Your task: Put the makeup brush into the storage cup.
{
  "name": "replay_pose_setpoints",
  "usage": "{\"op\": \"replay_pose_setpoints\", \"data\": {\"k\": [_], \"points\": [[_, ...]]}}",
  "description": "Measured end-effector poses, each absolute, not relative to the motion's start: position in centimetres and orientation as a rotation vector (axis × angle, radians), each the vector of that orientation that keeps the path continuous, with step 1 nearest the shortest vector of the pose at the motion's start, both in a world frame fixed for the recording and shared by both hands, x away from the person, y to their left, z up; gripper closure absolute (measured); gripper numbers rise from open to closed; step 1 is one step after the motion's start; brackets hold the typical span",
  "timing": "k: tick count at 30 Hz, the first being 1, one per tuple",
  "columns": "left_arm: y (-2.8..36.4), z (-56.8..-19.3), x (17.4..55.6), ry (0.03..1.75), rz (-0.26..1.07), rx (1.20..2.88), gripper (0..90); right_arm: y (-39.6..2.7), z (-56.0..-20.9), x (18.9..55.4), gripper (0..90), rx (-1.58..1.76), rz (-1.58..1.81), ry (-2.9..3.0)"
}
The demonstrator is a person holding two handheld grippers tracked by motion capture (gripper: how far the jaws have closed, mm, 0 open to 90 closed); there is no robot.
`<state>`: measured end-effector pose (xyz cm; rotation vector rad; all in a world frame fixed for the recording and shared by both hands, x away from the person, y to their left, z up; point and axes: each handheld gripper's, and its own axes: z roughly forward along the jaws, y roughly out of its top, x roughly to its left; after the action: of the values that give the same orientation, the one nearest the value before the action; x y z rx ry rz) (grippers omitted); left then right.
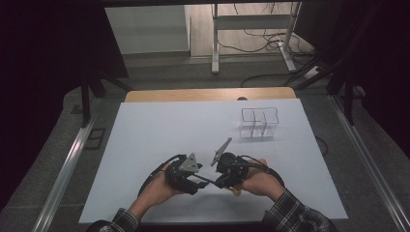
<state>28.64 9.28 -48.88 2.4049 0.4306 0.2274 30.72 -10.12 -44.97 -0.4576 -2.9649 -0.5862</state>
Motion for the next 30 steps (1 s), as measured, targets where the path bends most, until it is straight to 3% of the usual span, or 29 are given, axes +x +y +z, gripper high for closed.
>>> {"op": "replay_pose_setpoints", "data": {"k": [8,11,12,13,14,15,17,18,21,26,30], "points": [[9.2,-49.0,28.3,0.350,0.230,2.437,57.1,-10.1,-45.0,30.7,83.6,-0.446,-0.579,-2.958],[9.1,-49.2,28.1,0.242,0.181,2.494,70.3,-10.1,-45.1,30.7,81.9,-0.423,-0.571,-2.975],[9.0,-49.2,28.0,0.213,0.161,2.501,83.1,-10.3,-45.1,30.7,76.2,-0.417,-0.591,-3.002],[8.8,-49.2,27.7,0.191,0.141,2.496,83.1,-10.3,-45.1,30.7,76.2,-0.417,-0.591,-3.002],[8.5,-49.0,27.5,0.206,0.171,2.499,84.6,-10.6,-45.2,31.2,59.8,-0.429,-0.620,-3.001],[8.5,-49.0,27.5,0.206,0.171,2.499,84.5,-10.6,-45.2,31.2,59.8,-0.429,-0.620,-3.001],[8.6,-48.7,27.6,0.237,0.163,2.487,84.6,-10.7,-45.5,31.4,42.1,-0.442,-0.628,-3.022],[8.8,-48.8,27.9,0.265,0.149,2.485,84.6,-10.8,-45.9,31.6,27.1,-0.424,-0.639,-3.042],[9.0,-49.1,28.2,0.316,0.129,2.493,84.5,-10.9,-46.2,31.9,12.7,-0.415,-0.678,-3.045],[9.1,-49.2,28.4,0.365,0.095,2.481,84.5,-11.5,-46.2,32.1,3.3,-0.457,-0.737,-3.085],[9.4,-49.1,28.4,0.392,0.091,2.471,84.3,-12.4,-46.1,32.3,1.1,-0.503,-0.791,-3.098]]}}
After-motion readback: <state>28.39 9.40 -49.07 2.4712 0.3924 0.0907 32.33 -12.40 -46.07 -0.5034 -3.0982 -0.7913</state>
